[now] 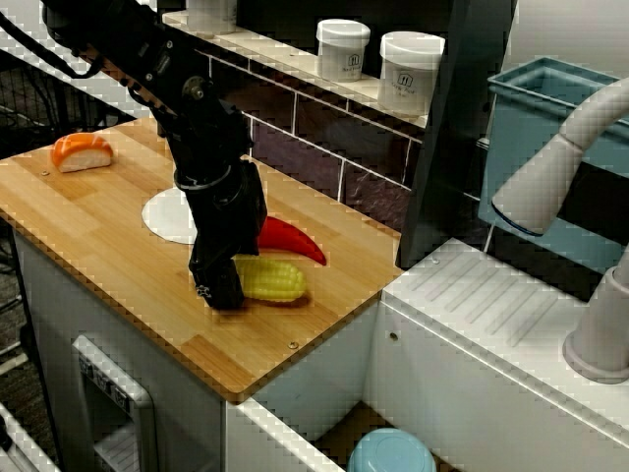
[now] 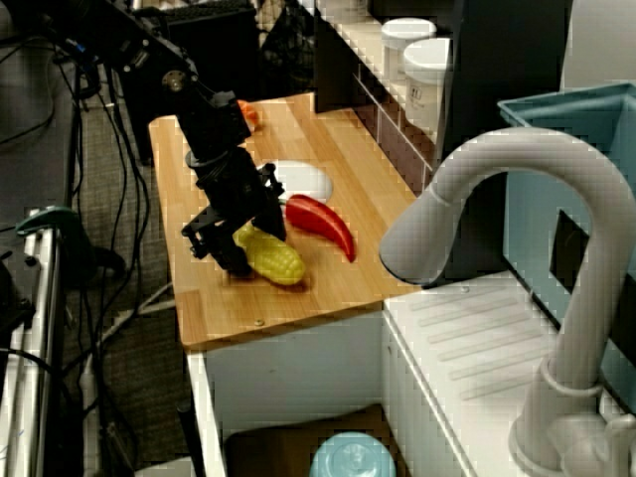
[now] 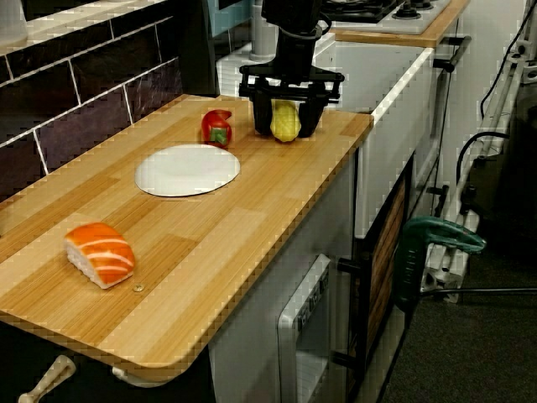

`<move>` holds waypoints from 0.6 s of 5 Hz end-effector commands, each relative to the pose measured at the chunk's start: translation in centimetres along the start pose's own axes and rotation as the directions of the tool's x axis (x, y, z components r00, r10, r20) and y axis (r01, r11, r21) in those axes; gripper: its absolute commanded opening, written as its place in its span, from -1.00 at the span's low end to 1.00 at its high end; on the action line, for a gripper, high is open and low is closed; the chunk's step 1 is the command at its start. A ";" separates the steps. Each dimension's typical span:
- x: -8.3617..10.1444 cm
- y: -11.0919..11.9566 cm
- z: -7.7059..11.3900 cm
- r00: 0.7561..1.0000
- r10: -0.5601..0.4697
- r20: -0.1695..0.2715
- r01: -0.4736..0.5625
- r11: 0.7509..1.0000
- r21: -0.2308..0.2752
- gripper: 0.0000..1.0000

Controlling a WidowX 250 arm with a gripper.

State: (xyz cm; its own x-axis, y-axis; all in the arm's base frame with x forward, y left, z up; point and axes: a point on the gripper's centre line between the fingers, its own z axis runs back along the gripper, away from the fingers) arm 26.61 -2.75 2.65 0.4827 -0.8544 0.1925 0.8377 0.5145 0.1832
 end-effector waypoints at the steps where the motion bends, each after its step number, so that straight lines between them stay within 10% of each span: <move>1: -1.3 1.1 2.3 0.999 0.030 0.023 -0.030 1.000 0.002 -1.00; 3: -3.0 3.7 6.8 0.992 0.091 0.086 -0.089 0.996 -0.021 -1.00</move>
State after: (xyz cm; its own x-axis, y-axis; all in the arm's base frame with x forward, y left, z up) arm 26.89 1.85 8.01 0.5534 -0.7865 0.2741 0.7996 0.5938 0.0896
